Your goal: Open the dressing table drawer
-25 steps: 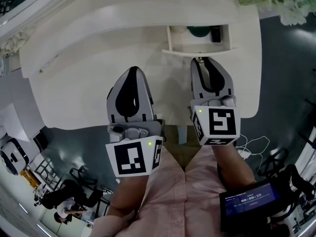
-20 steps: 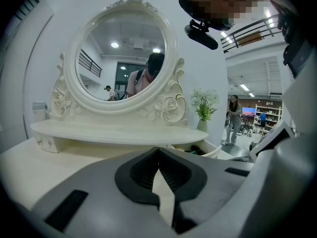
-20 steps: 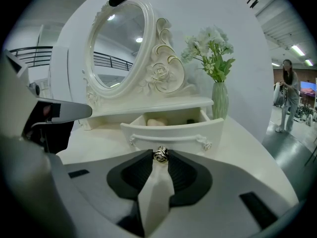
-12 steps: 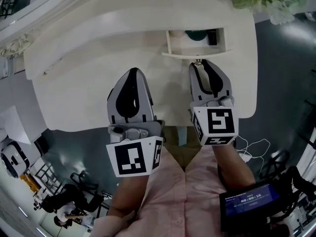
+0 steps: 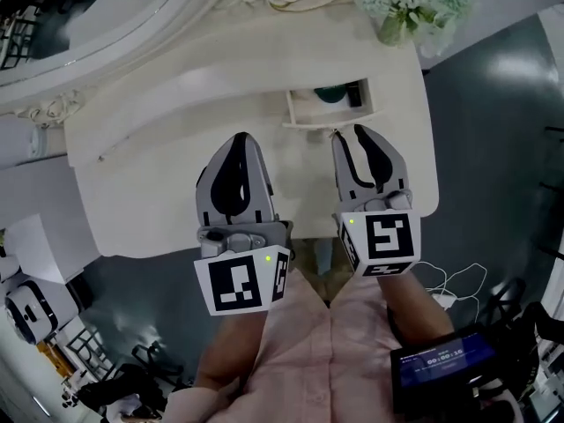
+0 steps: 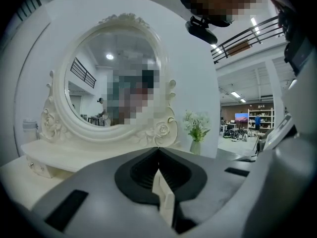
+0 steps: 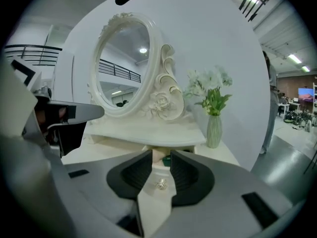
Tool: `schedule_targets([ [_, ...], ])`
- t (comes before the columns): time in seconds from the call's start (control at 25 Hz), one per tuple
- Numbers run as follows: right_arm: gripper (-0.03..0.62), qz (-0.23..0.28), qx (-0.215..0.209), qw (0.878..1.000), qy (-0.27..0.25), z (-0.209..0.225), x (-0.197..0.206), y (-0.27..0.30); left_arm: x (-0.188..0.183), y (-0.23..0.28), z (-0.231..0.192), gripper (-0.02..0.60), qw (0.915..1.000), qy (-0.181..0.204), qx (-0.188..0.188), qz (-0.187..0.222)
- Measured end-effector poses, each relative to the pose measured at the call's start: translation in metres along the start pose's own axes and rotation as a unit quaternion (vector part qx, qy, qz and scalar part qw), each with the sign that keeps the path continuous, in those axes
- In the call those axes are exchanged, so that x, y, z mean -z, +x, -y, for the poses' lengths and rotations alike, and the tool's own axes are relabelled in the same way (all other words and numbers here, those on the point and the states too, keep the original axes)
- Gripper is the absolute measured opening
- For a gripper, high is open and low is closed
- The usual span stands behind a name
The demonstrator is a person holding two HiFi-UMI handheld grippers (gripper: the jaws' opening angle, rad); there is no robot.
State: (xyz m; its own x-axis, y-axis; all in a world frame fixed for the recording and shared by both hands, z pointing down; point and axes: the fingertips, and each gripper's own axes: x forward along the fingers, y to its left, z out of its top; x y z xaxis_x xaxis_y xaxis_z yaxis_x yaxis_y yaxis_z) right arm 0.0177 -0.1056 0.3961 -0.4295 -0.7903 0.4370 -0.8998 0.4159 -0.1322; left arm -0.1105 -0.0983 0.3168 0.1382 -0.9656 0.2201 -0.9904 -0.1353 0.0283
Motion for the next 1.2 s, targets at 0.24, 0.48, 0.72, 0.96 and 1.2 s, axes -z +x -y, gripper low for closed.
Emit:
schedule_targets([
  [0.24,0.106,0.077,0.008,0.997,-0.016,-0.001,-0.07,-0.023,-0.042,-0.009,0.011,0.021,0.9989,-0.001,0.021,0.043],
  [0.48,0.094,0.148,-0.006,0.988,-0.042,-0.013,-0.138,-0.055,-0.083,-0.018,0.018,0.021,0.9956,0.014,0.033,0.086],
  [0.72,0.038,0.207,-0.017,0.976,-0.068,-0.026,-0.182,-0.08,-0.118,-0.025,0.015,0.021,0.9911,0.036,0.027,0.126],
  [0.96,0.025,0.232,-0.024,0.969,-0.083,-0.032,-0.198,-0.092,-0.136,-0.026,0.02,0.021,0.9886,0.046,0.027,0.141],
  [1.2,0.018,0.244,-0.027,0.965,-0.092,-0.035,-0.202,-0.094,-0.14,-0.024,0.021,0.021,0.9874,0.055,0.029,0.145],
])
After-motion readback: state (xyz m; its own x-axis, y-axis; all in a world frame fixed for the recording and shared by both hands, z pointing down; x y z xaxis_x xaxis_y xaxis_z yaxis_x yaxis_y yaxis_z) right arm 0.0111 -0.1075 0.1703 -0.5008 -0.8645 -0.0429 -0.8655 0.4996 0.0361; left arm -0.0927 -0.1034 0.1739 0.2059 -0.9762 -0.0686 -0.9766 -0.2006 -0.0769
